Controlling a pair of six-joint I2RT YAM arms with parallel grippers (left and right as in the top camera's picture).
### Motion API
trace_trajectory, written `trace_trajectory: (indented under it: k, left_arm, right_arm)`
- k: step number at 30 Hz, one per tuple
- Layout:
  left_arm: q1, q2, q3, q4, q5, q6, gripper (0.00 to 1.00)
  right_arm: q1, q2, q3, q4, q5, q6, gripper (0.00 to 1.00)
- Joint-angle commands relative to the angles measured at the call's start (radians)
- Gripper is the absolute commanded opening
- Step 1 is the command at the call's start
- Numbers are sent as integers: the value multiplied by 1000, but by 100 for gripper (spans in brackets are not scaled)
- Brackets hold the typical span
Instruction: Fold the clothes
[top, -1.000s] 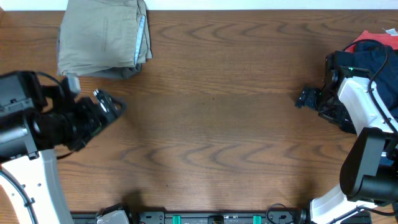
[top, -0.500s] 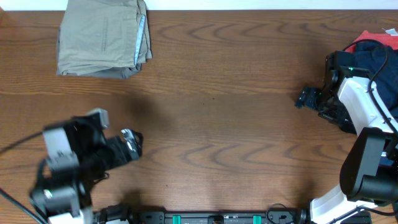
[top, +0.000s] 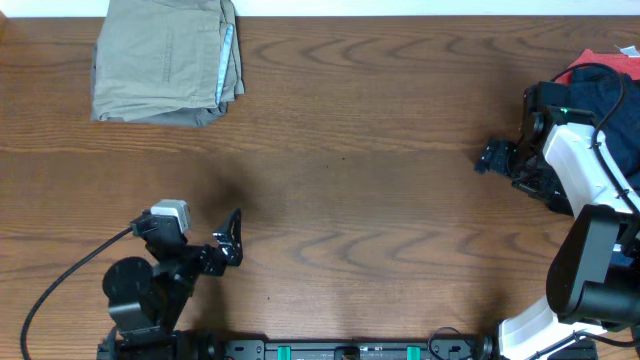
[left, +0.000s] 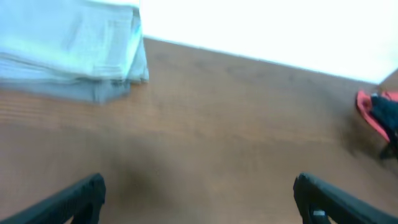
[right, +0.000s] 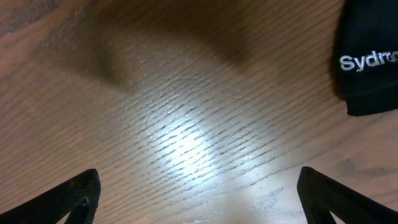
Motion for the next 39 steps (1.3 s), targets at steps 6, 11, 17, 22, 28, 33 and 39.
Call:
trace_trajectory:
  k: [6,11,17,22,28,33,39]
  left_arm:
    - [-3,-196,-245,239,-11,13,98]
    - [-5,-260,-316,274,-83,13,98]
    - [-32,-260,-338,277,-242,13,98]
    - [-43,-260,-367,288,-309,21,98]
    - [-43,-261,-398,332,-308,24,98]
    - [-43,-261,-398,332,-308,24,98]
    - [-42,-261,-398,409,-309,24,98]
  right_arm:
    - [-3,-19,9,-1,10,0,99]
    - [-3,-19,9,-1,10,0,99]
    - [-3,-19,9,-1,10,0,99]
    - [-3,-19,9,-1,10,0,99]
    - [-3,-19,9,-1,10,0,99]
    - [-3,-19,9,-1,10,0,99]
    - [-3,-19,9,-1,10,0,99]
